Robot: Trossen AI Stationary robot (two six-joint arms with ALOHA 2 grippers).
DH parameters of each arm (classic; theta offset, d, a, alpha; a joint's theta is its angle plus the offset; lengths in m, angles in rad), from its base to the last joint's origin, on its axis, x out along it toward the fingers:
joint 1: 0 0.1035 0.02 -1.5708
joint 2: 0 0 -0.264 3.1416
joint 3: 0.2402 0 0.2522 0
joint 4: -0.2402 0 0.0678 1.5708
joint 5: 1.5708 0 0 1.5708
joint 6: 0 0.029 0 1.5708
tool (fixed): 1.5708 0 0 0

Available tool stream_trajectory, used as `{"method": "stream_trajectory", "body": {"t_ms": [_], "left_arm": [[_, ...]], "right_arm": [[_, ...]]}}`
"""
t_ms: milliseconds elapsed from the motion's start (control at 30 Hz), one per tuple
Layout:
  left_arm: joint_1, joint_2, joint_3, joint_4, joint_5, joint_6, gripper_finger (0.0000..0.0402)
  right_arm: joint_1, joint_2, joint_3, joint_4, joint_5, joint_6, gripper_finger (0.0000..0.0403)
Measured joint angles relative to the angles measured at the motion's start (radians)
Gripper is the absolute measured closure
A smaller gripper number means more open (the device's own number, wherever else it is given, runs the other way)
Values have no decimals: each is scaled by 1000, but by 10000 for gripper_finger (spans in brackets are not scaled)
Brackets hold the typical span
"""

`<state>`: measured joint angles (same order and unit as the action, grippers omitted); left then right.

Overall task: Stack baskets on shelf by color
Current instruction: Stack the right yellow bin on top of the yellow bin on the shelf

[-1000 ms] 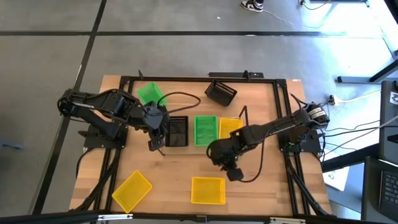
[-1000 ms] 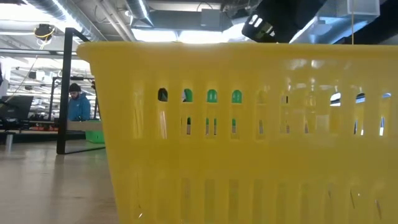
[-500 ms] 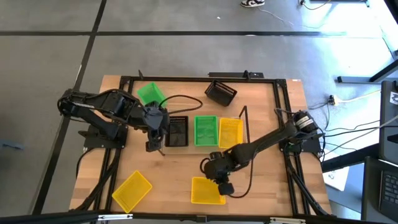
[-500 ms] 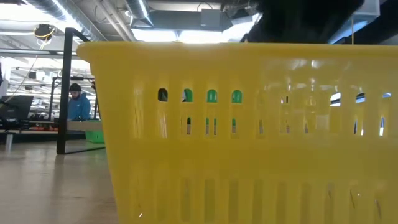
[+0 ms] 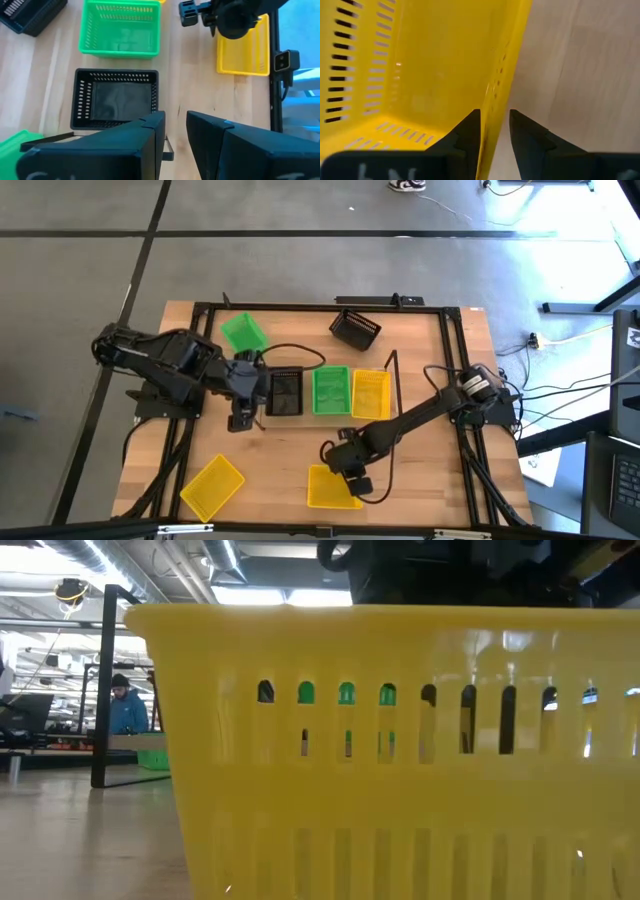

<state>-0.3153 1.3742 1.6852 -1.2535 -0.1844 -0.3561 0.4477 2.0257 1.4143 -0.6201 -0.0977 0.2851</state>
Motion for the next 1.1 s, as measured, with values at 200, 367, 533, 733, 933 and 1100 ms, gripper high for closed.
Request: {"method": "stream_trajectory", "body": {"t_ms": [200, 367, 533, 733, 933, 1100], "left_arm": [[-21, 0, 0, 9, 0, 0, 332], [-32, 0, 0, 10, -1, 0, 332], [-36, 0, 0, 9, -1, 0, 332], [-35, 0, 0, 9, -1, 0, 332], [-35, 0, 0, 9, -2, 1, 332], [-39, 0, 0, 9, -10, 18, 332]], "right_arm": [[-5, 3, 21, -14, -11, 60, 362], [-5, 3, 73, -35, -1, 94, 395], [-6, 3, 180, -199, -1, 77, 400], [-10, 3, 370, -400, 2, 101, 401], [-10, 3, 571, -634, 113, 156, 401], [-11, 2, 698, -810, 236, 228, 402]]}}
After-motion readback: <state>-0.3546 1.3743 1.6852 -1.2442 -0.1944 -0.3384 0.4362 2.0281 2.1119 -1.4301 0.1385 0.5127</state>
